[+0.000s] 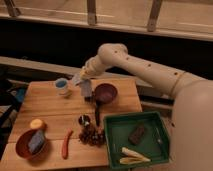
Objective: Place towel in purple bowl
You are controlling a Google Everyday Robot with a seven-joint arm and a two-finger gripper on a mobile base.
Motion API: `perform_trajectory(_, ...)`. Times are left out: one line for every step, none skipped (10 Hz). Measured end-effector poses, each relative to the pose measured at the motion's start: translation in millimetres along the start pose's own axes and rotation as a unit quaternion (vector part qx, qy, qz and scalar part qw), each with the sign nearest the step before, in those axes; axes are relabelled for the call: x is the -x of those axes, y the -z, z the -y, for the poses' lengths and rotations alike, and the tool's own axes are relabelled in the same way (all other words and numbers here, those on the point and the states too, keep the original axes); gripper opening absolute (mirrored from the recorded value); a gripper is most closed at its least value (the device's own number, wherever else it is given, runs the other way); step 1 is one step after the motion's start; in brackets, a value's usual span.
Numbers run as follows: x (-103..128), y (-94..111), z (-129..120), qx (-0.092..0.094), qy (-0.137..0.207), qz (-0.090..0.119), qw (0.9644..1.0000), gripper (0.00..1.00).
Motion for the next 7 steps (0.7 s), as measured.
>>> perform_trajectory(5, 13, 7, 0.000, -0.012, 0.015, 0.9998, 0.00)
perform_trajectory(6, 15, 9, 0.000, -0.015, 0.017, 0.9997, 0.00)
perform_trajectory(6, 14, 8, 0.000, -0.014, 0.016, 0.9998, 0.00)
perform_trajectory(5, 13, 7, 0.001, -0.013, 0.015, 0.9998, 0.00)
perform_trajectory(5, 13, 7, 0.000, -0.013, 0.015, 0.9998, 0.00)
perform_trajectory(4, 13, 11, -0.005, -0.018, 0.014, 0.9997, 0.00)
perform_trajectory(1, 11, 18, -0.017, -0.030, 0.016, 0.9993, 0.00)
